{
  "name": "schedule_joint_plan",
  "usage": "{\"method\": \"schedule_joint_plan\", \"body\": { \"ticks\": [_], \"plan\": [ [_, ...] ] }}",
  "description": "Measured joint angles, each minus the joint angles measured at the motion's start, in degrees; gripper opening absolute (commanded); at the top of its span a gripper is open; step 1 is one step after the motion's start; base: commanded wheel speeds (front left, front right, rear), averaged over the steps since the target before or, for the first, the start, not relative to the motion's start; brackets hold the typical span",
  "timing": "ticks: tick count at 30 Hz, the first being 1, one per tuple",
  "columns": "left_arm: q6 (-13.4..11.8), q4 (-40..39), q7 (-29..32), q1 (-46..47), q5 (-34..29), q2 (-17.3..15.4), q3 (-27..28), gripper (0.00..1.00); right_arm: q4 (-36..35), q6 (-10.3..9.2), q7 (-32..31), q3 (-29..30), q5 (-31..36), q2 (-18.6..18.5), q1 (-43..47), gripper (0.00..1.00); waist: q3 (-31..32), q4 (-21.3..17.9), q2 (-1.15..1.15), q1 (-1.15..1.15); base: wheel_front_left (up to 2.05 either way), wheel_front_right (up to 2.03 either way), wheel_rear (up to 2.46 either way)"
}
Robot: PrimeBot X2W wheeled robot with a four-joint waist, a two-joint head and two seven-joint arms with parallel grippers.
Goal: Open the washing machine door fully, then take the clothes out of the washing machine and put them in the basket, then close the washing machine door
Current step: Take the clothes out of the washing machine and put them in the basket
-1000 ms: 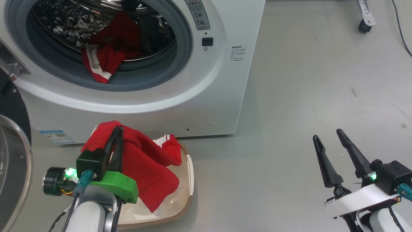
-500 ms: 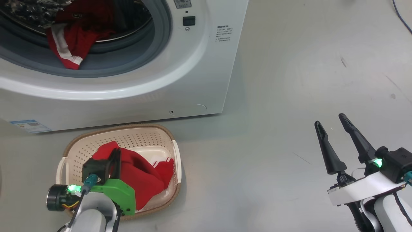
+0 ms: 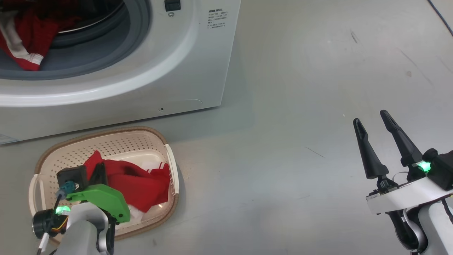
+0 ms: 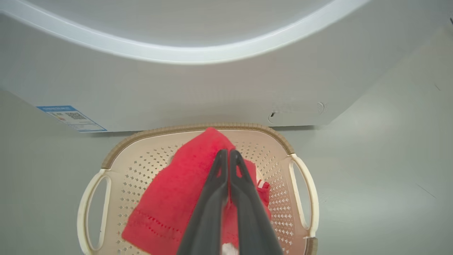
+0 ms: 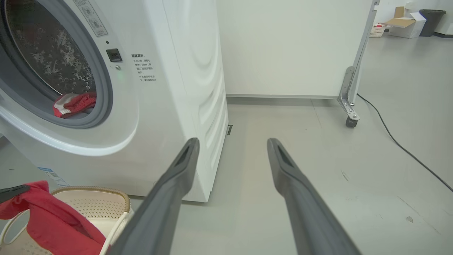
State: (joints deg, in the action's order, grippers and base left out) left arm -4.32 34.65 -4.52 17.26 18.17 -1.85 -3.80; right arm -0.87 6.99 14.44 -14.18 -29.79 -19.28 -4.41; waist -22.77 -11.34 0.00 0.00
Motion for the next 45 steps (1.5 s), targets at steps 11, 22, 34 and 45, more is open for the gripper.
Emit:
{"method": "schedule_joint_plan", "body": {
  "ticks": [11, 22, 34, 45],
  "plan": [
    [-0.55, 7.9, -0.46, 2.43, 5.55, 0.01, 1.46, 0.0, 0.1, 0.0, 0.0, 0.64, -0.55, -0.18, -1.27, 1.0, -2.63, -1.76, 0.0, 0.0, 0.0, 0.0, 0.0],
    [-0.76, 13.26, -2.21, 4.76, 8.02, 0.07, -0.51, 1.0, 0.75, 0.0, 0.0, 1.01, -0.97, -0.21, -1.48, 1.0, -2.66, -1.14, 0.0, 0.0, 0.0, 0.0, 0.0],
    [0.91, 14.81, -7.79, 7.2, 7.24, 0.14, -3.6, 1.0, 1.57, 0.0, 0.0, 1.13, -0.93, 0.1, -1.54, 1.0, 0.32, 0.75, 0.0, 0.0, 0.0, 0.0, 0.0],
    [3.79, 11.87, -9.72, 7.78, 5.71, 0.19, -6.91, 1.0, 2.75, 0.0, 0.01, 1.87, -0.34, 0.83, -0.81, 1.0, 5.05, 3.9, 0.0, 0.0, 0.0, 0.0, 0.0]
  ]
}}
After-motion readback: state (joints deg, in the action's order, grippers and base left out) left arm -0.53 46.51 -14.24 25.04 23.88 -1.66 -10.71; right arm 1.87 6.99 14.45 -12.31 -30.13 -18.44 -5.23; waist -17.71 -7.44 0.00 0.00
